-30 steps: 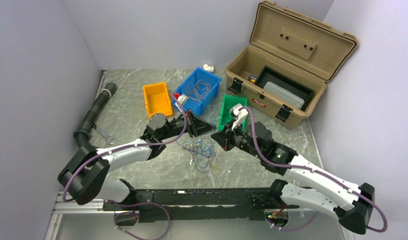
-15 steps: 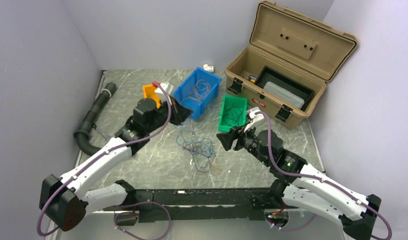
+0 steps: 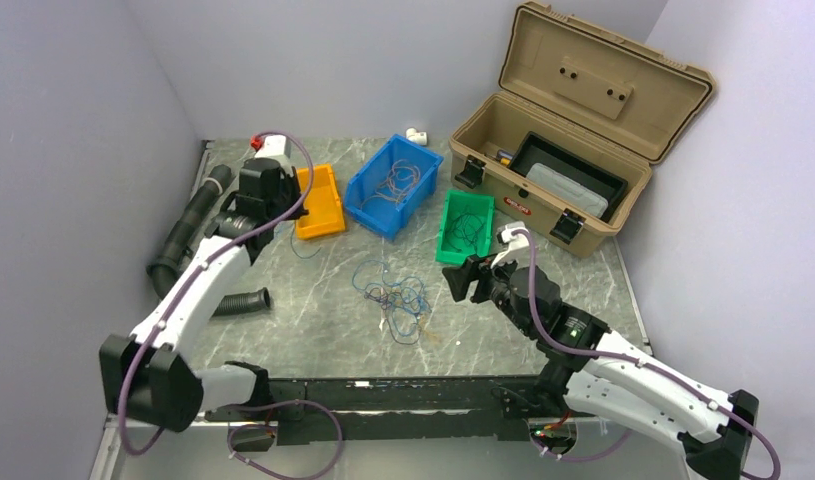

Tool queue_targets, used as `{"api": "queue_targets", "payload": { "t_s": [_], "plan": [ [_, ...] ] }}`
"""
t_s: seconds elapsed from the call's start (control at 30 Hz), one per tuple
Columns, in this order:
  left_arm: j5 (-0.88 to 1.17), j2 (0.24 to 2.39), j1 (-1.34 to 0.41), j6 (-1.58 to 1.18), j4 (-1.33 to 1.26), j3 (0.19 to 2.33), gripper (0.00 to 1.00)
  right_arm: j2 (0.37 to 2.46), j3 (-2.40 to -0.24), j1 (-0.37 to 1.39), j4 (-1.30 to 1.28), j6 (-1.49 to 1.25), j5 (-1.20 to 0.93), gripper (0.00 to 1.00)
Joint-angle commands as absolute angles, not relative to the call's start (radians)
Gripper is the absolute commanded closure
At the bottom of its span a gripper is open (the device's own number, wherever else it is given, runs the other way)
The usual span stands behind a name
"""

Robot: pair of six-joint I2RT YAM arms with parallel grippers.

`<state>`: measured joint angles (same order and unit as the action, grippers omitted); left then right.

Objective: Untangle the cables
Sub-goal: Place the cable in the bin.

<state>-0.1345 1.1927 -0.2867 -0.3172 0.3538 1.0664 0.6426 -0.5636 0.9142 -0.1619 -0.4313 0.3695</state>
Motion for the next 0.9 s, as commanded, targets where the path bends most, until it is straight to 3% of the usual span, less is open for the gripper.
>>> {"api": "queue_targets", "payload": {
  "t_s": [0.0, 0.37, 0.6, 0.87],
  "plan": [
    [-0.033, 1.33, -0.237, -0.289, 0.257, 1.151, 1.0, 0.674, -0.598, 0.916, -0.111, -0.396, 0.37, 0.28],
    [0.432, 1.732, -0.124, -0.373, 0.187, 1.463, 1.0, 0.673, -0.617, 0.916, -0.126, -0.393, 0.368, 0.28],
    [0.679, 1.888, -0.01, -0.567, -0.039, 1.455, 1.0, 0.714, -0.657, 0.914, -0.138, -0.366, 0.391, 0.28],
    [0.648, 1.941, 0.053, -0.557, -0.003, 1.419, 1.0, 0.786, -0.701, 0.916, -0.117, -0.366, 0.375, 0.28]
  ]
}}
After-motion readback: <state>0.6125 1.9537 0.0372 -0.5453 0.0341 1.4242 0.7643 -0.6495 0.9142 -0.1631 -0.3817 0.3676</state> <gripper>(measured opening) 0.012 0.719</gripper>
